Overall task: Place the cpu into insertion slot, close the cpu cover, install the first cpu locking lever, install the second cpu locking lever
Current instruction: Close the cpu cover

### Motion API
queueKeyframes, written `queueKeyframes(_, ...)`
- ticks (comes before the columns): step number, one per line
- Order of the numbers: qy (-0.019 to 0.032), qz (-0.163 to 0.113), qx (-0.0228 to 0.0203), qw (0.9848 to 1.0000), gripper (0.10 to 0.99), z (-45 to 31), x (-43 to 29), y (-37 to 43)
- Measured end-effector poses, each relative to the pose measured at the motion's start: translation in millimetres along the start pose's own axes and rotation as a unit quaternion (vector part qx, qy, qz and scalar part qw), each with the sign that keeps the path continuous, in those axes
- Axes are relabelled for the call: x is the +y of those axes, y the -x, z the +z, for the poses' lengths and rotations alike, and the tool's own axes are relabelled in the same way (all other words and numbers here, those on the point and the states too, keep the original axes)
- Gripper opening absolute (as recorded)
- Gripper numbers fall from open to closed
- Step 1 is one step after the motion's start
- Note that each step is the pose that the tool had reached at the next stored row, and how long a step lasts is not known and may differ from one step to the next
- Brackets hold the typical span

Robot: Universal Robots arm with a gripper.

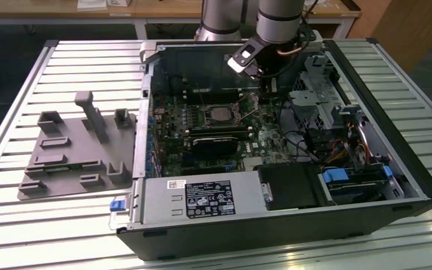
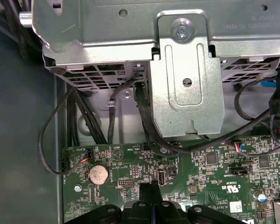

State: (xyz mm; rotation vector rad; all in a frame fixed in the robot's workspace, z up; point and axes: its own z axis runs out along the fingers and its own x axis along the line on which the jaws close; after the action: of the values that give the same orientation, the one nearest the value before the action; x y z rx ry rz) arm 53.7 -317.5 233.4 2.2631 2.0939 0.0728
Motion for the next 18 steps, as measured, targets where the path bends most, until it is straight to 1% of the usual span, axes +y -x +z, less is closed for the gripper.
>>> queueKeyframes(1,-0.0004,0.000,0.0000,1.0000,0.102,0.0,0.0,0.0)
queueKeyframes(2,-0.0021,0.000,-0.0001,1.0000,0.102,0.1,0.1,0.0)
queueKeyframes(5,-0.0133,0.000,-0.0011,0.9999,0.102,0.3,0.1,0.0)
queueKeyframes(7,-0.0226,0.000,-0.0018,0.9997,0.102,0.4,0.3,0.0)
queueKeyframes(10,-0.0325,0.000,-0.0025,0.9995,0.102,0.6,0.4,0.0)
queueKeyframes(15,-0.0599,-0.001,-0.0047,0.9982,0.102,1.1,0.8,-0.1)
queueKeyframes(16,-0.0663,-0.001,-0.0052,0.9978,0.102,1.3,1.0,-0.1)
queueKeyframes(18,-0.0815,-0.001,-0.0064,0.9967,0.102,1.5,1.3,-0.1)
